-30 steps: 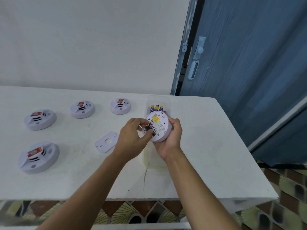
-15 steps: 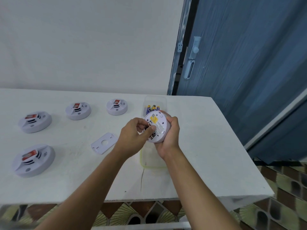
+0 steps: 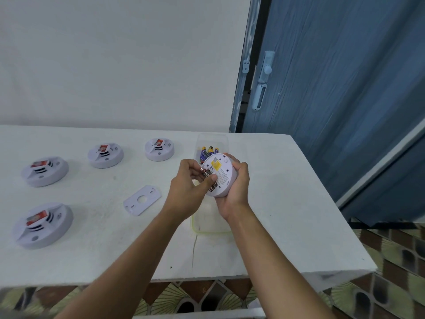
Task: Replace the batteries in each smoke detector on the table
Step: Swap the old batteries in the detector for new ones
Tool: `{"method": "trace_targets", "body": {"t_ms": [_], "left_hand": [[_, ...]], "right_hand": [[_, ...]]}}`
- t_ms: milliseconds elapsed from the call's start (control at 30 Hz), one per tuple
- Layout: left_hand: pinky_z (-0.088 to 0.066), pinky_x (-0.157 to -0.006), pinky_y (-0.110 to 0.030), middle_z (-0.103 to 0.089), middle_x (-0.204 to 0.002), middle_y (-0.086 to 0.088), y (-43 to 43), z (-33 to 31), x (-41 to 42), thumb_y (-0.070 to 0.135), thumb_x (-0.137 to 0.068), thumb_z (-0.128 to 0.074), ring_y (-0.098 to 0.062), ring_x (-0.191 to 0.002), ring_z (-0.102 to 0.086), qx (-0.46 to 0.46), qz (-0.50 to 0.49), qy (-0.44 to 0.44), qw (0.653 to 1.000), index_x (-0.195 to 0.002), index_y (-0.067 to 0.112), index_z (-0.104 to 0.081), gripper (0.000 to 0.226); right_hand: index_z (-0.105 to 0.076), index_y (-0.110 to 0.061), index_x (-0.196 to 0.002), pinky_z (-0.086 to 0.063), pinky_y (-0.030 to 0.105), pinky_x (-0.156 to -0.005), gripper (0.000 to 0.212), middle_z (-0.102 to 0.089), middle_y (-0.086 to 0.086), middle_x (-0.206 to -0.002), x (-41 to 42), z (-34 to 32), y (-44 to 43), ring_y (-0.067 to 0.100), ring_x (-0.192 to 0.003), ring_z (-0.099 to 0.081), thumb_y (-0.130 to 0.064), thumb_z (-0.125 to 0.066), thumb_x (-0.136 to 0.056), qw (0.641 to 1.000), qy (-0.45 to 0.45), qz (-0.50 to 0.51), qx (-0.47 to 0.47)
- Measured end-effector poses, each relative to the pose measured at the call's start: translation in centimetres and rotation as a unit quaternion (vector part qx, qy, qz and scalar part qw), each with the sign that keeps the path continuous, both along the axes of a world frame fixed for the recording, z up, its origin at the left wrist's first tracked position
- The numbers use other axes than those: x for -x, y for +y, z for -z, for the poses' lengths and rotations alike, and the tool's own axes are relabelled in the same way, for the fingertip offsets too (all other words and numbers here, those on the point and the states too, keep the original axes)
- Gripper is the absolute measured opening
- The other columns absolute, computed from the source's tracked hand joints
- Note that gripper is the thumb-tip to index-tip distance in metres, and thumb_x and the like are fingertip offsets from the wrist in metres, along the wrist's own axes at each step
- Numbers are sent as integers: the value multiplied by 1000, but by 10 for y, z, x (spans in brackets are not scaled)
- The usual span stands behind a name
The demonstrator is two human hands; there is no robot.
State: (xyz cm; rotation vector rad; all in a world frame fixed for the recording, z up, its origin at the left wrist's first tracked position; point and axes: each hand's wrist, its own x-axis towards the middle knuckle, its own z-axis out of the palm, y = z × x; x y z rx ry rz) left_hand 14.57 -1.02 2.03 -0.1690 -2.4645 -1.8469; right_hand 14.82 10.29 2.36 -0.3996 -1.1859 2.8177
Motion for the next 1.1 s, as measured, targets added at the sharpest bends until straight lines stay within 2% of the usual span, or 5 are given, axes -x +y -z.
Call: {"method": "trace_targets", "body": {"t_ms": [167,333,467,767,1100], "left_hand": [[-55,-78,-30,-69,-97,5,4,-2,9,9,-87,-63,-16,-88,-66,-124,-19,2,992,-103,28,-56,26],[-46,-75,-11,-69,-94,11,-1,13,26,10,-90,-63,1,-76,-61,97,33,70,992,-113,26,-61,28],[-39,-81,-19,-67,-108,-7,5,37,47,6,-88,-65,-23,-96,-63,286,111,108,946,-110,11,-69,23],[-46,-87,-41,-67,-108,-17,20,55,62,6,-91,-61,-39,-101,-58,404,149,191,882,-106,5,-71,18],[-48,-77,-12,-68,-106,9,18,18,34,18,-84,-73,-5,-91,-61,176,70,190,963,-108,19,-72,24]], "right_hand": [[-64,-23,-96,-45,29,-66,24,-67,5,-91,0,5,12,23,-83,-60,-34,-43,-94,998,-30,61,13],[-60,-19,-105,-44,27,-64,25,-62,3,-87,-2,13,37,21,-79,-58,-33,-44,-92,989,-41,140,33],[-59,-18,-106,-45,27,-62,26,-61,4,-90,-5,15,50,22,-79,-57,-34,-44,-92,988,-49,147,30],[-63,-18,-90,-44,28,-65,22,-63,2,-80,-12,10,52,22,-77,-57,-30,-44,-94,988,-33,137,63],[-63,-20,-94,-46,30,-66,21,-63,3,-86,-12,13,46,24,-80,-58,-32,-46,-93,992,-11,110,63]]}}
